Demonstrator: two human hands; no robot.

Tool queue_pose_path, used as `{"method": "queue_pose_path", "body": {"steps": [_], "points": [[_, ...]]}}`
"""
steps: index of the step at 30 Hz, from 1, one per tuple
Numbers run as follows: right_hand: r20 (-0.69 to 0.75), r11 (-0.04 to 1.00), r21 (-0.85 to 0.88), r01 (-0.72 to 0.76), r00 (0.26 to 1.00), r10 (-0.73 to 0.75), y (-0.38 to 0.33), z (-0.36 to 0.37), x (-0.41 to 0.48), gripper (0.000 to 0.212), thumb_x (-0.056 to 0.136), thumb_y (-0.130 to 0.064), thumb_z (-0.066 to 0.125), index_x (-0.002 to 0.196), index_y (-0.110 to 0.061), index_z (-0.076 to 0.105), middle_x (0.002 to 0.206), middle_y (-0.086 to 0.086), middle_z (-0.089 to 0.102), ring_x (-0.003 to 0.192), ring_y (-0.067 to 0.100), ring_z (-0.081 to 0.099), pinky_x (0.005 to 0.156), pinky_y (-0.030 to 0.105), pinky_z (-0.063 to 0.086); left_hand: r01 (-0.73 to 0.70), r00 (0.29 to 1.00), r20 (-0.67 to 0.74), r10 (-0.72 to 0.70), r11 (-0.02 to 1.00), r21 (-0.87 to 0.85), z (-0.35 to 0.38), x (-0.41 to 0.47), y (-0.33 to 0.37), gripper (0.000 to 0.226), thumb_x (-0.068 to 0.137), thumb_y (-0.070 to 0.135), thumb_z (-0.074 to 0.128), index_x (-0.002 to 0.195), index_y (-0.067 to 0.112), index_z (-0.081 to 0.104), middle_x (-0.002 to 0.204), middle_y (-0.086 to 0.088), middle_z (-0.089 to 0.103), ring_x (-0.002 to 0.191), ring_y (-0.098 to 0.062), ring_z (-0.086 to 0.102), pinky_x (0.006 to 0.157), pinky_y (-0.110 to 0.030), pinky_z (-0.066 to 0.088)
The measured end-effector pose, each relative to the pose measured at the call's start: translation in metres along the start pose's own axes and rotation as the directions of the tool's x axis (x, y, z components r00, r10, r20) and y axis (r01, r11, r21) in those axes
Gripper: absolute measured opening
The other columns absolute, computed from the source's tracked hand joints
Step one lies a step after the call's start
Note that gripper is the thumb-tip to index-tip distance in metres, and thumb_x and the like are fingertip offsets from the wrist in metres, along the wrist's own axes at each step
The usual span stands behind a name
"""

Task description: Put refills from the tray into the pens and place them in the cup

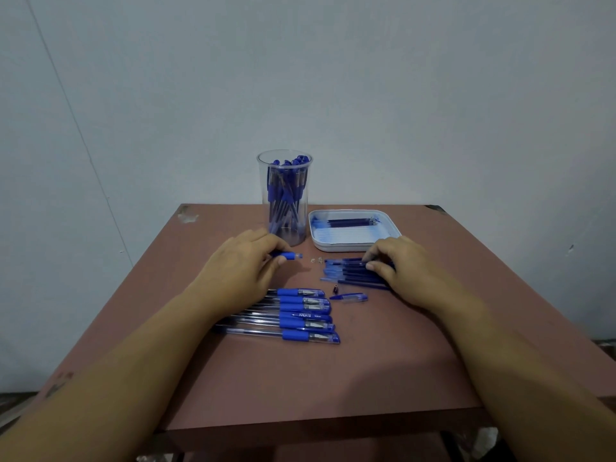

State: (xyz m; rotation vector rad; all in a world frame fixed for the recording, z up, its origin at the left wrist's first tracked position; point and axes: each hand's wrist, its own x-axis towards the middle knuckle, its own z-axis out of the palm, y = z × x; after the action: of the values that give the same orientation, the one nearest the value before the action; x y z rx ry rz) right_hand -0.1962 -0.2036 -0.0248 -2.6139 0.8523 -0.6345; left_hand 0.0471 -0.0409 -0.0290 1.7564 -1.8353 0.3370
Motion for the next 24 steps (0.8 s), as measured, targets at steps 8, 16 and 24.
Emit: {"method": "queue_pose_path", "body": {"steps": [8, 16, 24], "points": [[0.022, 0.999, -0.029, 0.016, 1.0, -0.015, 0.0, 0.003, 0.003, 0.019, 0.091, -0.022, 0.065, 0.085, -0.04, 0.061, 0.088, -0.017, 0.058, 0.094, 0.01, 0.049, 0.086, 0.031, 0.043, 0.0, 1.0, 0.006, 0.0, 1.0, -0.004, -0.002, 0.0, 0.002, 0.015, 0.095, 0.026, 0.058, 0.107, 0.023, 0.065, 0.096, 0.01, 0.06, 0.084, -0.009, 0.05, 0.078, -0.031, 0.046], [-0.05, 0.999, 0.002, 0.041, 0.998, -0.041, -0.001, -0.002, 0.003, 0.015, 0.091, -0.022, 0.065, 0.088, -0.036, 0.063, 0.091, -0.014, 0.06, 0.089, 0.001, 0.048, 0.078, 0.022, 0.038, 0.017, 1.0, -0.006, -0.017, 1.0, -0.025, -0.004, -0.001, 0.003, 0.014, 0.094, 0.025, 0.059, 0.107, 0.023, 0.065, 0.097, 0.009, 0.061, 0.086, -0.01, 0.051, 0.079, -0.031, 0.047], [0.015, 0.995, -0.068, 0.071, 0.997, -0.07, -0.012, -0.026, 0.039, 0.01, 0.095, -0.028, 0.059, 0.103, -0.029, 0.065, 0.1, -0.017, 0.058, 0.098, 0.003, 0.044, 0.08, 0.02, 0.033, 0.007, 1.0, -0.013, -0.008, 0.999, -0.035, -0.002, 0.0, -0.003, 0.014, 0.094, 0.026, 0.059, 0.106, 0.024, 0.065, 0.095, 0.012, 0.059, 0.085, -0.009, 0.051, 0.078, -0.032, 0.047]]}}
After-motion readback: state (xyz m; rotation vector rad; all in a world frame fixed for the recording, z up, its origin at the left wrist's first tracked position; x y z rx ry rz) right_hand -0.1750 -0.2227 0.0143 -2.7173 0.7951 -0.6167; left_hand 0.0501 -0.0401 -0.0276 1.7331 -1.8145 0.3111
